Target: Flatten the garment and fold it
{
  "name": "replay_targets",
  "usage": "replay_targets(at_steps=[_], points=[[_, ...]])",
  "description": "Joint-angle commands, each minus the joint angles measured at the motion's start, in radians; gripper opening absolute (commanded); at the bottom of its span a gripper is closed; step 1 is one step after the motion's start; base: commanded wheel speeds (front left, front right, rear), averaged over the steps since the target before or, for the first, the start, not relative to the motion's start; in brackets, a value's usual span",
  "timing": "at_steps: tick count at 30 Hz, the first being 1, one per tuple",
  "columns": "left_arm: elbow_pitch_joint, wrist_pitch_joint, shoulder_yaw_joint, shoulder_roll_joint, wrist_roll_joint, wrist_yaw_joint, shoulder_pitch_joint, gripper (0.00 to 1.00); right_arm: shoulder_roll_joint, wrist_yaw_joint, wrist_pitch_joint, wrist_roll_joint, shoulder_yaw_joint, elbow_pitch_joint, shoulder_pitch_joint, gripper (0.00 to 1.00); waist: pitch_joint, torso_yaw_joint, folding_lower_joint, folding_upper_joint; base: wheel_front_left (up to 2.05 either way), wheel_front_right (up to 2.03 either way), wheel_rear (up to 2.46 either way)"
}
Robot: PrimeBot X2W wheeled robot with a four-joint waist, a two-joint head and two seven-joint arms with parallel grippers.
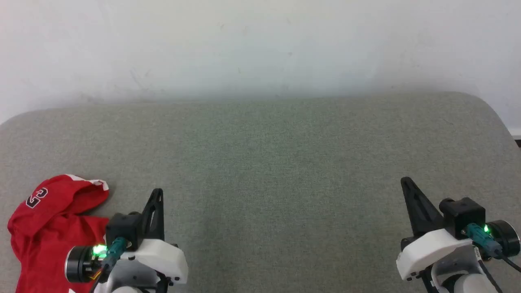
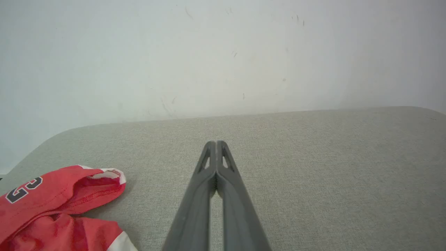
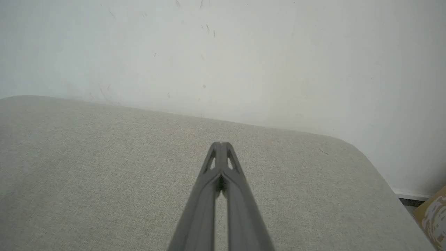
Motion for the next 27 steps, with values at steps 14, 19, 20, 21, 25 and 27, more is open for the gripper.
replay_targets(at_steps=[14,19,20,21,25,27], points=[[-0.004,0.0,0.004,-0.002,0.006,-0.008,-0.012,0.0,0.004,-0.001,0.001,-0.007,-0.001,0.001,-0.009,0.0,0.0,0.0,0.0,0.0,0.0,0.0,0.0],[-0.004,0.0,0.004,-0.002,0.006,-0.008,-0.012,0.0,0.004,-0.001,0.001,-0.007,-0.001,0.001,-0.009,0.0,0.0,0.0,0.0,0.0,0.0,0.0,0.0],[-0.004,0.0,0.004,-0.002,0.006,-0.008,-0.012,0.0,0.004,-0.001,0.001,-0.007,-0.001,0.001,-0.009,0.0,0.0,0.0,0.0,0.0,0.0,0.0,0.0],[-0.004,0.0,0.004,-0.002,0.006,-0.008,-0.012,0.0,0.004,-0.001,0.001,-0.007,-0.001,0.001,-0.009,0.0,0.0,0.0,0.0,0.0,0.0,0.0,0.0],[-0.004,0.0,0.004,-0.002,0.006,-0.008,-0.012,0.0,0.004,-0.001,0.001,-0.007,-0.001,0.001,-0.009,0.0,0.0,0.0,0.0,0.0,0.0,0.0,0.0],[0.0,0.0,0.0,0.0,0.0,0.0,0.0,1.0,0.0,0.0,0.0,0.0,0.0,0.0,0.0,1.0,0.0,0.0,0.0,0.0,0.0,0.0,0.0]])
